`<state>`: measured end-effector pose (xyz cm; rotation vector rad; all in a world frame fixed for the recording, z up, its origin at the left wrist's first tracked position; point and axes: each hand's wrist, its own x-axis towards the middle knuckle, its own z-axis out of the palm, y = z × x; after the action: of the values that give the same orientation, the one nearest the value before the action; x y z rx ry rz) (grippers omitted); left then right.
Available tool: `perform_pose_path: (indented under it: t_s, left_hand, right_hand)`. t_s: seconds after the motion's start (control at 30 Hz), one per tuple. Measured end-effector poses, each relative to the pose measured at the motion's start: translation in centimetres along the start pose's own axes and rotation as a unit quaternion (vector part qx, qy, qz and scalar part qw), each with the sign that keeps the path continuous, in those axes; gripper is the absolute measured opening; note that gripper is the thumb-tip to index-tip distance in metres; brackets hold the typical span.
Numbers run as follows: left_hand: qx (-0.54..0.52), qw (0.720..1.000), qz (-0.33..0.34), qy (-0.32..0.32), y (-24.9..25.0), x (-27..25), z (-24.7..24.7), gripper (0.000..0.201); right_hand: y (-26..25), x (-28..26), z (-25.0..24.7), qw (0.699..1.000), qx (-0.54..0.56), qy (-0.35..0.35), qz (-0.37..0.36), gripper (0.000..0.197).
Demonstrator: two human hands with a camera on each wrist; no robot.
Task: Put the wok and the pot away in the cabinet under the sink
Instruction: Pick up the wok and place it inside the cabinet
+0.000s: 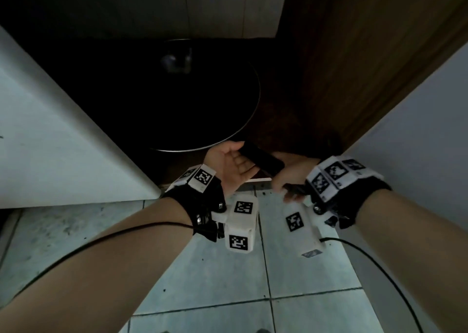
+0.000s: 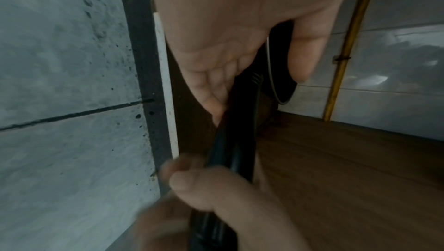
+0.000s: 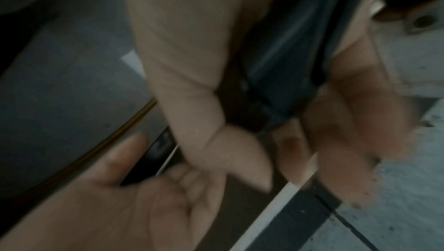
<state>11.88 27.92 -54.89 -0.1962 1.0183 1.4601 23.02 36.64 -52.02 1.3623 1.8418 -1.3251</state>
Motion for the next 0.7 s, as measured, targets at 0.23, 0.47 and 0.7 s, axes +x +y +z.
perform_pose_path:
  t_s: [0.23, 0.47, 0.7]
  left_hand:
    - [-0.049, 0.999, 0.010, -0.009, 1.0, 1.3, 2.7, 0.030]
    - [-0.025, 0.999, 0.032, 0.012, 1.5, 2.0, 1.7, 0.015]
    - [-0.018, 0.999, 0.011, 0.038, 2.8, -2.4, 1.6, 0.017]
  right_hand:
    - [-0.2, 1.7, -3.7, 0.974, -0.148, 0.160, -0.054, 0.087]
    - [-2.0, 2.6, -3.7, 0.908, -0.275, 0.304, -0.084, 0.056]
    - [-4.7, -0.6, -4.3, 0.928, -0.281, 0.237, -0.052, 0.065]
